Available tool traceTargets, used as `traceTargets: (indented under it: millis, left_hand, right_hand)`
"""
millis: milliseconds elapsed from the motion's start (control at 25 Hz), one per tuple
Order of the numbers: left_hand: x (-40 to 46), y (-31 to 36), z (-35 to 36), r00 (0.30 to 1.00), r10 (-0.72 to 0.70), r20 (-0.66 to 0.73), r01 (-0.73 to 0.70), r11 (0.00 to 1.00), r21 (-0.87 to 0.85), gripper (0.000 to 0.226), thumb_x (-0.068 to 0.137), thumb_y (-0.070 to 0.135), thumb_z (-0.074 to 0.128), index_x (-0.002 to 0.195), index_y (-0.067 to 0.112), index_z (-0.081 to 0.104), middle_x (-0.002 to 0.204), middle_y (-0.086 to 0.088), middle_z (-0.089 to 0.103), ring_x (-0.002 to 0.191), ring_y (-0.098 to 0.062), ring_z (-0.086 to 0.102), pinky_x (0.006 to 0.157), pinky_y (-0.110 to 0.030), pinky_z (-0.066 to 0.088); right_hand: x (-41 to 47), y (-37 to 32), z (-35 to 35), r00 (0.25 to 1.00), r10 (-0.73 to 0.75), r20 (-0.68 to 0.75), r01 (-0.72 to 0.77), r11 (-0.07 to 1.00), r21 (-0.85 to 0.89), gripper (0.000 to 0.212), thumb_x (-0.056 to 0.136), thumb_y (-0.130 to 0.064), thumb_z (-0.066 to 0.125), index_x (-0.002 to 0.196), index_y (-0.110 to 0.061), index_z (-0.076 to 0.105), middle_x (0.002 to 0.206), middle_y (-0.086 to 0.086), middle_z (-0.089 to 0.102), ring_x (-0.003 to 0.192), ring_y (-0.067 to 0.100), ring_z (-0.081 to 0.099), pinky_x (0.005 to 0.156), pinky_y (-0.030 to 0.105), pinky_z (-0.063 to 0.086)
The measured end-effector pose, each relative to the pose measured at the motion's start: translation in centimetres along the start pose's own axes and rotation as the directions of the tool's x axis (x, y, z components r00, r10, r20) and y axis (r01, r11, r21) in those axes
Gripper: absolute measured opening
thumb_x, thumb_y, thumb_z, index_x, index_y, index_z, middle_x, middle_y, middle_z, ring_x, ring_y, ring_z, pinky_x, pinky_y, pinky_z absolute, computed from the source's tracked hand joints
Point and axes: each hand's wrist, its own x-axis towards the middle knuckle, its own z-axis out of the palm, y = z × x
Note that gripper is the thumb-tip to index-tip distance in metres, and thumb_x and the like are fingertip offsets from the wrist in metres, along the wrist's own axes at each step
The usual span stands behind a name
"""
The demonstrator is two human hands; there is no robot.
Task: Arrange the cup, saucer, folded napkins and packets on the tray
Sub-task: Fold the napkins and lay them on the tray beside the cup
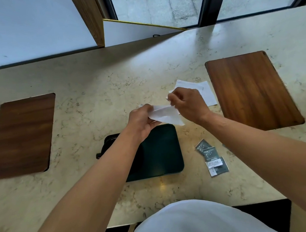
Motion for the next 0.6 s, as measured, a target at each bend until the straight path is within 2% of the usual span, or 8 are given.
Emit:
traceTargets:
  millis: [80, 120, 200, 280, 320, 400, 520, 600]
  left_hand:
    - [-0.6, 0.0, -1.2, 1.000, 0.006, -0.022, -0.006, 1.000, 0.005, 0.007, 0.096, 0.002, 0.058, 0.102, -0.001, 0.060, 0.097, -0.018, 0.064, 0.081, -0.031, 0.068, 0.071, -0.042, 0.063]
    - [-0.9, 0.0, -1.7, 1.000, 0.009, -0.027, -0.009, 1.000, 0.015, 0.009, 0.096, 0.002, 0.059, 0.104, -0.001, 0.060, 0.096, -0.017, 0.063, 0.079, -0.030, 0.066, 0.070, -0.040, 0.061]
    - [-1.4, 0.2, -2.6, 0.999, 0.009, -0.034, -0.009, 1.000, 0.028, 0.012, 0.095, 0.002, 0.061, 0.107, -0.001, 0.060, 0.091, -0.014, 0.061, 0.075, -0.027, 0.065, 0.066, -0.038, 0.059]
    - [-1.9, 0.4, -3.3, 0.999, 0.006, -0.034, -0.006, 1.000, 0.018, 0.018, 0.094, 0.002, 0.062, 0.111, -0.002, 0.060, 0.092, -0.015, 0.060, 0.077, -0.028, 0.064, 0.064, -0.038, 0.060]
    - [-2.1, 0.5, -3.6, 1.000, 0.003, -0.030, -0.003, 1.000, 0.007, 0.020, 0.094, 0.002, 0.063, 0.113, -0.003, 0.060, 0.095, -0.016, 0.059, 0.080, -0.030, 0.063, 0.067, -0.040, 0.061]
    - [-2.4, 0.5, -4.0, 1.000, -0.005, -0.023, 0.005, 1.000, -0.003, 0.020, 0.094, 0.001, 0.063, 0.113, -0.003, 0.060, 0.099, -0.018, 0.058, 0.083, -0.033, 0.061, 0.076, -0.046, 0.060]
    - [-2.9, 0.6, -4.5, 1.000, -0.013, -0.028, 0.013, 1.000, 0.002, 0.023, 0.093, 0.000, 0.062, 0.116, -0.003, 0.059, 0.095, -0.018, 0.059, 0.075, -0.031, 0.062, 0.075, -0.046, 0.059]
    - [-3.0, 0.6, -5.0, 0.999, -0.021, -0.035, 0.022, 1.000, 0.005, 0.028, 0.093, -0.001, 0.062, 0.121, -0.005, 0.057, 0.097, -0.019, 0.059, 0.075, -0.032, 0.062, 0.073, -0.047, 0.061]
  right_hand:
    - [-0.5, 0.6, -0.2, 0.991, 0.118, -0.062, -0.115, 0.992, 0.049, 0.020, 0.101, -0.029, 0.052, 0.101, -0.017, 0.068, 0.100, -0.003, 0.072, 0.088, 0.014, 0.063, 0.078, 0.030, 0.048]
    - [-0.8, 1.0, -0.2, 0.984, 0.174, -0.045, -0.171, 0.983, 0.070, 0.022, 0.102, -0.027, 0.050, 0.112, -0.017, 0.067, 0.110, -0.001, 0.071, 0.090, 0.012, 0.061, 0.079, 0.029, 0.045]
    - [-1.4, 1.5, 0.2, 0.960, 0.276, 0.055, -0.281, 0.952, 0.118, 0.033, 0.103, -0.028, 0.046, 0.131, -0.017, 0.060, 0.126, 0.004, 0.066, 0.094, 0.013, 0.061, 0.078, 0.028, 0.043]
    - [-1.9, 1.4, 0.9, 0.932, 0.329, 0.152, -0.351, 0.925, 0.146, 0.043, 0.100, -0.032, 0.048, 0.141, -0.021, 0.053, 0.134, 0.005, 0.062, 0.110, 0.020, 0.060, 0.087, 0.033, 0.044]
    - [-2.2, 1.2, 1.2, 0.924, 0.333, 0.190, -0.363, 0.918, 0.158, 0.046, 0.098, -0.033, 0.051, 0.143, -0.025, 0.051, 0.134, 0.005, 0.062, 0.116, 0.023, 0.060, 0.094, 0.036, 0.046]
    - [-2.9, 0.9, 1.8, 0.916, 0.298, 0.270, -0.358, 0.910, 0.208, 0.052, 0.091, -0.031, 0.058, 0.143, -0.035, 0.050, 0.123, 0.003, 0.066, 0.115, 0.022, 0.062, 0.100, 0.040, 0.050]
    - [-3.8, 0.7, 2.3, 0.923, 0.212, 0.321, -0.307, 0.909, 0.282, 0.054, 0.083, -0.026, 0.064, 0.132, -0.047, 0.056, 0.107, -0.001, 0.071, 0.104, 0.015, 0.066, 0.081, 0.025, 0.050]
    - [-4.1, 0.7, 2.6, 0.938, 0.173, 0.299, -0.274, 0.899, 0.340, 0.046, 0.082, -0.025, 0.067, 0.122, -0.047, 0.063, 0.104, 0.000, 0.073, 0.100, 0.015, 0.068, 0.078, 0.022, 0.050]
